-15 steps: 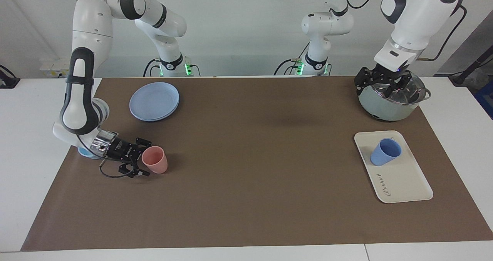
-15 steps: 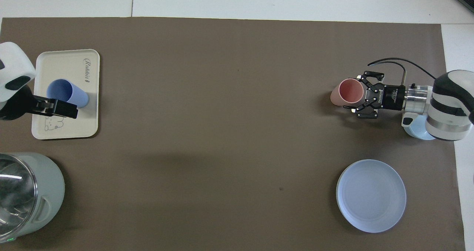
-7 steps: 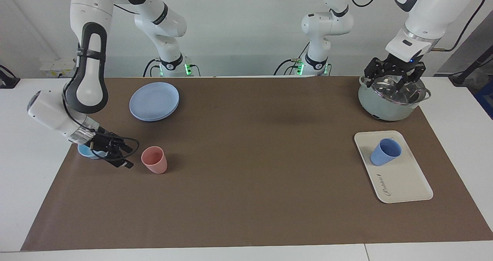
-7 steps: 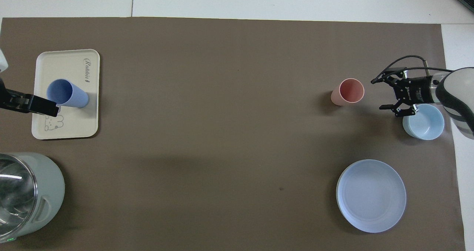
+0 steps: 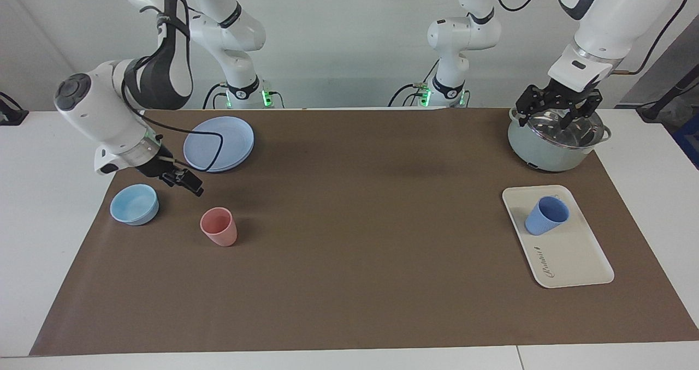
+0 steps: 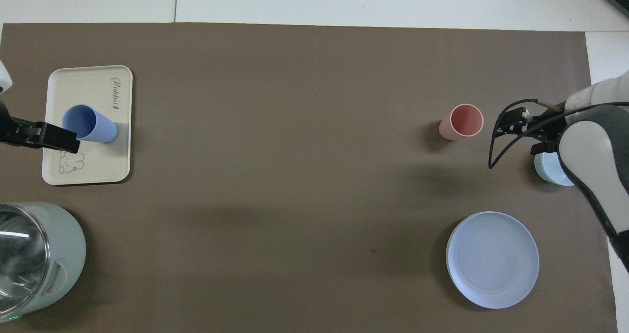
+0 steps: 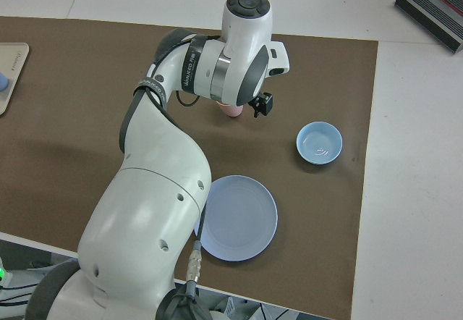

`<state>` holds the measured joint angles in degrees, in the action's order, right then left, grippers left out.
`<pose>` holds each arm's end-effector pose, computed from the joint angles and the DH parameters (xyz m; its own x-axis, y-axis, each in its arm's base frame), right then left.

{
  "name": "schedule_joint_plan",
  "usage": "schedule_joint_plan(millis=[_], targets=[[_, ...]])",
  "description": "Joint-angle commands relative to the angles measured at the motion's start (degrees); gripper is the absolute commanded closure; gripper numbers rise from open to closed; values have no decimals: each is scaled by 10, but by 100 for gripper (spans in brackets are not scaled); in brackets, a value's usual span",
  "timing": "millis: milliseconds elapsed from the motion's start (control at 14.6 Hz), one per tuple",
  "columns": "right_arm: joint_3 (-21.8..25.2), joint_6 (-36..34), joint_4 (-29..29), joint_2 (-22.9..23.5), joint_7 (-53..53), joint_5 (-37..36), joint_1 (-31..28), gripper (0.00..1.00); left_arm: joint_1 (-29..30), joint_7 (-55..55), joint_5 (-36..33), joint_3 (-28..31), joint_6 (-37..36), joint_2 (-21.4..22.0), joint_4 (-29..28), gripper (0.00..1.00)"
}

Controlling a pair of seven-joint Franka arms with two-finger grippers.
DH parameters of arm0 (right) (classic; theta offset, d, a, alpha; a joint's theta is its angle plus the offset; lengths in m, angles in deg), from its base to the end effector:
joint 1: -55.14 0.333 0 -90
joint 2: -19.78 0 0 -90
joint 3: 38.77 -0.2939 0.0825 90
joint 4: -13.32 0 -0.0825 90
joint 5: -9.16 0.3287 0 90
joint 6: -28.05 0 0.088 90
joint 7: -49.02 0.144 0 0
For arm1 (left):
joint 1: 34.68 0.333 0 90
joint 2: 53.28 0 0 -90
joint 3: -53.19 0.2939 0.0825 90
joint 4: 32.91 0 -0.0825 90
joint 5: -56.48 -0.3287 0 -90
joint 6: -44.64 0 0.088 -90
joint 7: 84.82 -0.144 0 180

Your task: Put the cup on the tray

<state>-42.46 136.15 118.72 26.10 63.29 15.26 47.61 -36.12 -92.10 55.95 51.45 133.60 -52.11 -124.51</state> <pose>0.5287 -0.0247 0.4225 0.9361 -0.3403 -0.0889 -0.3476 -0.9336 -0.0865 0.4894 -0.0260 0.5623 0.9831 -0.1813 -0.0267 -0.1816 -0.9834 -0.0065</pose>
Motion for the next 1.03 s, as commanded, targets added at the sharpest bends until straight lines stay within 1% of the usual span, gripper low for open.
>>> schedule_joint_plan(millis=[0, 137, 206, 343, 481, 618, 687, 824, 961], targets=[[0, -31, 14, -58, -21, -58, 33, 1, 18, 7, 4, -1, -17, 8, -7, 0], [-1, -36, 4, -80, -18, -61, 43, 1, 21, 7, 4, -1, -18, 9, -7, 0], [-1, -64, -24, -79, -18, -61, 45, 1, 24, 6, 4, -1, -17, 9, -7, 0], [-1, -138, -98, -55, -17, -63, 46, 1, 23, 7, 4, -2, -17, 8, -7, 0], [-1, -180, -156, -39, -18, -69, 45, 1, 24, 7, 4, -1, -17, 8, -7, 0], [-1, -218, -217, -11, -19, -70, 45, 1, 24, 7, 4, -2, -17, 8, -7, 0], [-1, -227, -229, -4, -19, -71, 46, 1, 24, 6, 4, -2, -17, 8, -7, 0], [-3, -219, -230, -3, -18, -85, 63, 1, 24, 6, 4, -2, -17, 8, -7, 0], [-3, -220, -230, -9, -20, -86, 66, 1, 24, 7, 4, -1, -17, 8, -7, 0]])
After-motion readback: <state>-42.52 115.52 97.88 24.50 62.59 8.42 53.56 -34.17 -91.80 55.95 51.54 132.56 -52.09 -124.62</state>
